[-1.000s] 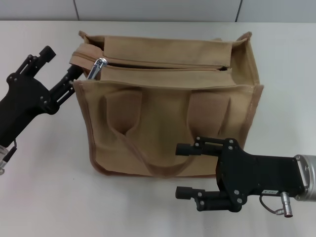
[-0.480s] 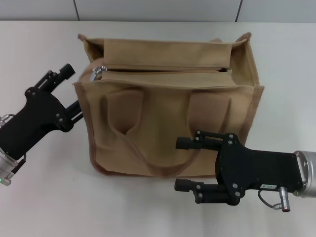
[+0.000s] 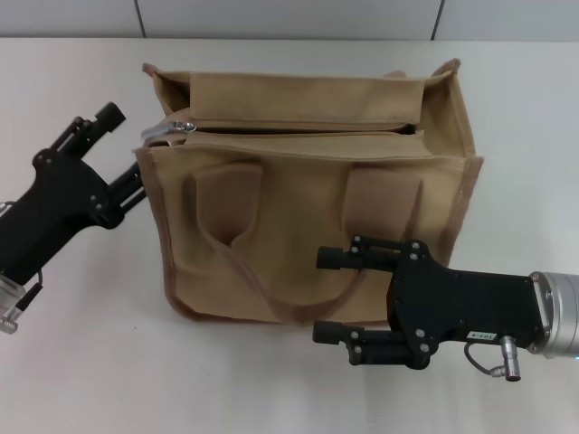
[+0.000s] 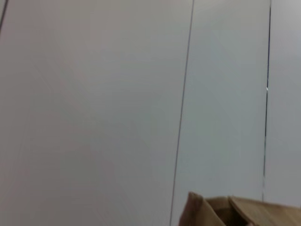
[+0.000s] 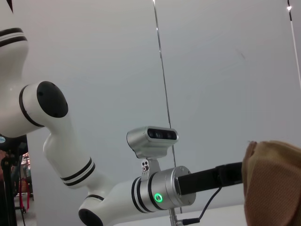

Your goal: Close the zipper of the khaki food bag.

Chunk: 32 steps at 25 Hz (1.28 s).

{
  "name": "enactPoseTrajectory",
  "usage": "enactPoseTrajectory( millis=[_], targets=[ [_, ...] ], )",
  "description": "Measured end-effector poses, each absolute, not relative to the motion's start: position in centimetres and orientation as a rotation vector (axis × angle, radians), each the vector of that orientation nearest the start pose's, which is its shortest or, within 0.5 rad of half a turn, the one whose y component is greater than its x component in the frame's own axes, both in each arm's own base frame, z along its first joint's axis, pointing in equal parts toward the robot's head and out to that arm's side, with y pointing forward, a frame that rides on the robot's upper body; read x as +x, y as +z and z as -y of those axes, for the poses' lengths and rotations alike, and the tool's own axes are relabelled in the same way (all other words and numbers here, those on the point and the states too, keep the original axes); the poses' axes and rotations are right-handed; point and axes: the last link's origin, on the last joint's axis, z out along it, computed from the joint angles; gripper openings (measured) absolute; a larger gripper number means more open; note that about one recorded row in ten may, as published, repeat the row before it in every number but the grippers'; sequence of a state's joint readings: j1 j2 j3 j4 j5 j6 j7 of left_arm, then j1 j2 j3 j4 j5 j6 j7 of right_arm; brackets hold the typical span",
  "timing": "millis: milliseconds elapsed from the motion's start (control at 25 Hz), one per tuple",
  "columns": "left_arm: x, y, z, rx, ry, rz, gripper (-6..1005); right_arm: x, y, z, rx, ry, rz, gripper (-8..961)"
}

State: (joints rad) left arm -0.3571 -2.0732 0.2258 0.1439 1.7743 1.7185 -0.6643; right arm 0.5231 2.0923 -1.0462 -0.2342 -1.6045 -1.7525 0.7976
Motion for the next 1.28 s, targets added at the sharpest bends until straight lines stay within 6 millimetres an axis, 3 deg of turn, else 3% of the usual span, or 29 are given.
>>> enactPoseTrajectory(
  millis=[840,1280],
  targets=[
    [-30.72,-0.46,-26.44,-1.996,-1.161,0.473,721,23.08,-6.63,-25.37,-2.843,1.231,-0.177,734],
    [-30.76,-0.33,-26.52,-1.983,-1.162,0.473,479,23.06,-6.63,-25.39,-2.842,1.232,-0.176,734]
  ],
)
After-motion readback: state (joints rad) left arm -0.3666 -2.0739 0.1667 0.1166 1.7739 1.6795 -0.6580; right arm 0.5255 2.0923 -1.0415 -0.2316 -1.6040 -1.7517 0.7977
